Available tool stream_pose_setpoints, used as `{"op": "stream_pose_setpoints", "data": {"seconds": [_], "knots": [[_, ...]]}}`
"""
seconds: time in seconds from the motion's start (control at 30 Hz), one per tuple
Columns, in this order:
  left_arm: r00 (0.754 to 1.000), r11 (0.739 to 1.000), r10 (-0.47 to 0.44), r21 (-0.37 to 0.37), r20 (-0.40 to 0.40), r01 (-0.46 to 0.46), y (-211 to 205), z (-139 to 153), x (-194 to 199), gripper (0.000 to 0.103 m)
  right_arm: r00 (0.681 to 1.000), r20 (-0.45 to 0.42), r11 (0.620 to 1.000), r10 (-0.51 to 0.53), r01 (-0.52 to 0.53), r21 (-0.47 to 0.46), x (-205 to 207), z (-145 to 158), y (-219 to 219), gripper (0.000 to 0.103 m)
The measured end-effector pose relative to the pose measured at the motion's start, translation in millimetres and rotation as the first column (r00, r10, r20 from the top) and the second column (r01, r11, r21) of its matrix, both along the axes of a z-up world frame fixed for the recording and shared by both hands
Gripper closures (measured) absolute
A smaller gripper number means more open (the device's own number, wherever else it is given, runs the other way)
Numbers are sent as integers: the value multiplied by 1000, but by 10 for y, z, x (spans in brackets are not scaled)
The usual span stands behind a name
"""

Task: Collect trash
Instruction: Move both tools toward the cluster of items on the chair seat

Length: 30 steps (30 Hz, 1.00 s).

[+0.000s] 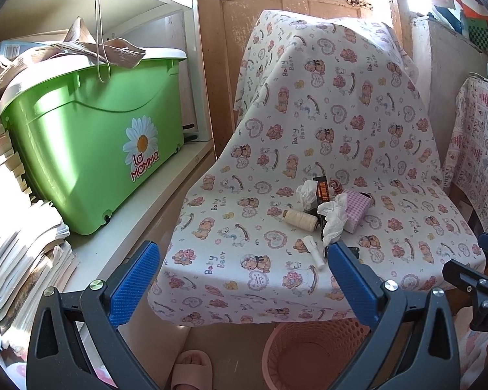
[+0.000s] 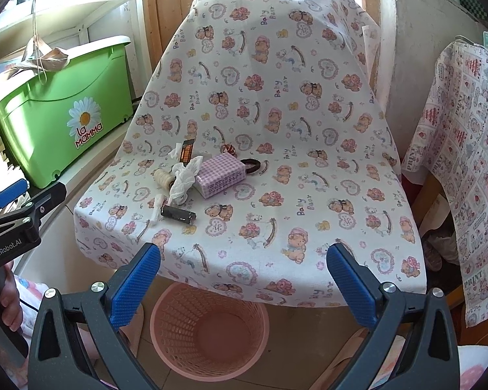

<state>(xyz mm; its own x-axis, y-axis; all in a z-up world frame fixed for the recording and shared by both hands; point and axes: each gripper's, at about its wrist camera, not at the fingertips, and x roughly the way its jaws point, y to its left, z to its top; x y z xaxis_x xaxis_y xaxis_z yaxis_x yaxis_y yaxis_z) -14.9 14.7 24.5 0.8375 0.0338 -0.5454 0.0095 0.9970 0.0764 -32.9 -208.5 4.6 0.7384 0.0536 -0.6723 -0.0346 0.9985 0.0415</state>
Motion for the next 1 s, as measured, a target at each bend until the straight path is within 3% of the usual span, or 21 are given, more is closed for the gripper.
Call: {"op": "stream_pose_setpoints", "data": {"seconds": [0.17,0.37,0.57,0.8,1.0], "knots": [[1000,998,3,-65,-31,-5,49,-28,42,1,999,-32,1000,4,-4,0,36,-51,5,0],[1000,1000,22,-19,-10,-22,25,-22,24,1,999,-47,1000,4,-4,7,44,-79,-14,0],[999,999,10,-37,-40,-11,30,-53,68,1,999,-45,1000,7,-5,27,44,-61,-35,0],[998,1000,14,26,-57,-13,-39,-107,97,1,998,-59,1000,2,-1,9,58,-96,-32,0],[1000,996,12,91,-22,-10,-124,-100,63,1,998,-58,1000,1,0,9,63,-102,-34,0]]}}
